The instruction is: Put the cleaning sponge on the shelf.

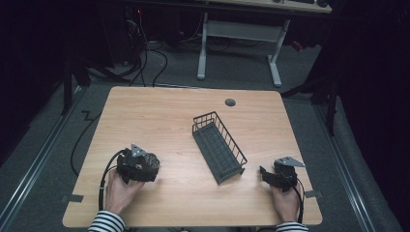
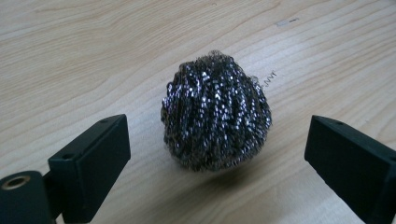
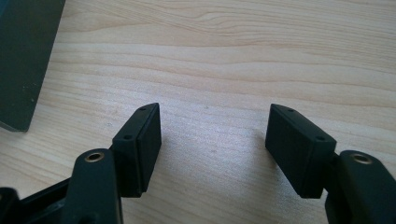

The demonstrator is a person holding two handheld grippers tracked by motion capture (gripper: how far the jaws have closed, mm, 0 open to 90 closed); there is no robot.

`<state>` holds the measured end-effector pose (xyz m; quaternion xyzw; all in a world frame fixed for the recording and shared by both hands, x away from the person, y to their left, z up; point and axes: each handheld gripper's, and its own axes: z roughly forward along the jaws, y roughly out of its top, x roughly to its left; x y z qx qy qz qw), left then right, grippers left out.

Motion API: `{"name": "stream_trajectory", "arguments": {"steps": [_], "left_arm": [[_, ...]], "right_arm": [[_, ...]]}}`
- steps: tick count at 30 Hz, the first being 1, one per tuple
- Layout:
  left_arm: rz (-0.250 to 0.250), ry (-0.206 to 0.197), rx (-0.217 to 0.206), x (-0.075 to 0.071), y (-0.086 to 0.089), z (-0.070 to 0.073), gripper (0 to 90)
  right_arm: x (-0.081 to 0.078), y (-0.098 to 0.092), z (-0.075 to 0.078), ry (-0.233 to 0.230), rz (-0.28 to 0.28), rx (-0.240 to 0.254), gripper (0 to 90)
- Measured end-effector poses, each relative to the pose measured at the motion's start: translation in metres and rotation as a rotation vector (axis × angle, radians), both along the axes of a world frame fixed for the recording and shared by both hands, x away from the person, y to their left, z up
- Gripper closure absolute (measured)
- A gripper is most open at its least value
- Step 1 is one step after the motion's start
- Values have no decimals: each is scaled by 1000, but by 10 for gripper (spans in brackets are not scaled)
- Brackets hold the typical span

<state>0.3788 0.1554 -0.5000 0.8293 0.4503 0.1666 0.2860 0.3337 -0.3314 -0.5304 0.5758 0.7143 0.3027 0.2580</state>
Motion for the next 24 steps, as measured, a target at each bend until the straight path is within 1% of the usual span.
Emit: {"name": "stream_trajectory", "arguments": {"steps": [2,3,4,5,6,8,10,13,14,17,18,20,24], "left_arm": [[2,5,12,3,-3,-1,78],[-2,4,12,5,-4,-2,78],[1,14,16,8,-4,-5,90],[1,14,16,8,-4,-5,92],[6,22,26,10,-5,-8,92],[11,26,35,12,-5,-10,104],[8,15,37,12,-6,-11,151],[9,15,42,13,-7,-12,192],[5,18,53,13,-8,-13,219],[-1,18,55,13,-9,-14,321],[-1,12,58,12,-10,-13,349],[0,11,54,12,-10,-13,381],[-3,13,50,12,-8,-13,406]], "right_arm": [[0,0,0,0,0,-1,361],[0,0,0,0,0,-1,361],[0,0,0,0,0,-1,361],[0,0,0,0,0,-1,361],[0,0,0,0,1,-1,361],[0,0,0,0,1,-1,361],[0,0,0,1,1,0,361],[0,0,0,0,1,0,361],[0,0,0,0,1,0,361],[0,0,0,0,1,0,360],[0,0,0,1,1,0,360],[0,0,0,1,1,0,360],[0,0,0,0,1,0,360]]}}
